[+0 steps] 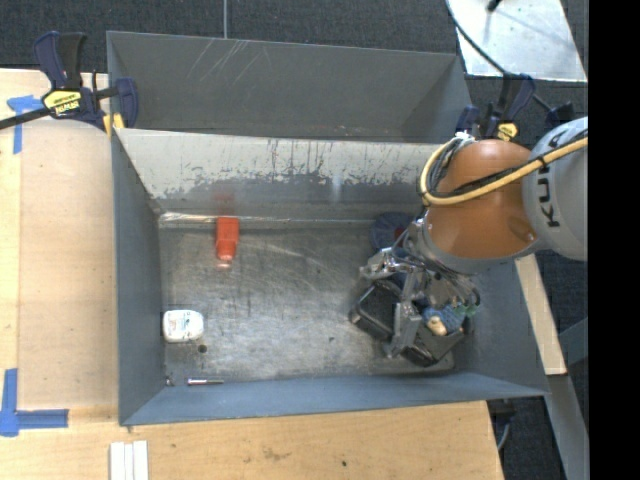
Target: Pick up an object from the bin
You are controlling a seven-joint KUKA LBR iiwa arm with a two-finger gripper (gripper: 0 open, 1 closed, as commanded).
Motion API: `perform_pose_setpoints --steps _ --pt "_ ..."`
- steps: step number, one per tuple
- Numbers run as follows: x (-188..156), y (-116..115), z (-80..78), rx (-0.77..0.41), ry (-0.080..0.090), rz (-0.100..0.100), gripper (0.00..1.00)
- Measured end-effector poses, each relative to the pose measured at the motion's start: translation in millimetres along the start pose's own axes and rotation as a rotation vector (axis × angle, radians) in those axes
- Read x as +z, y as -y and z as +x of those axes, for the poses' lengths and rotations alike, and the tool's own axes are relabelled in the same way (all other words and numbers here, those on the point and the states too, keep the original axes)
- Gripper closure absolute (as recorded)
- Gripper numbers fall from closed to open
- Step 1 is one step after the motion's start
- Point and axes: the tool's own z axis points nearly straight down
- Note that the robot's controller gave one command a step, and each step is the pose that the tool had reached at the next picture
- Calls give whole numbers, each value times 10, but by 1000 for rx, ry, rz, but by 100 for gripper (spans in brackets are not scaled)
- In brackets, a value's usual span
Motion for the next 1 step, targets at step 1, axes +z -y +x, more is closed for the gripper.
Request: perform_pose_setpoints --steps 1 --pt "-1392 -454 -493 -193 9 8 100"
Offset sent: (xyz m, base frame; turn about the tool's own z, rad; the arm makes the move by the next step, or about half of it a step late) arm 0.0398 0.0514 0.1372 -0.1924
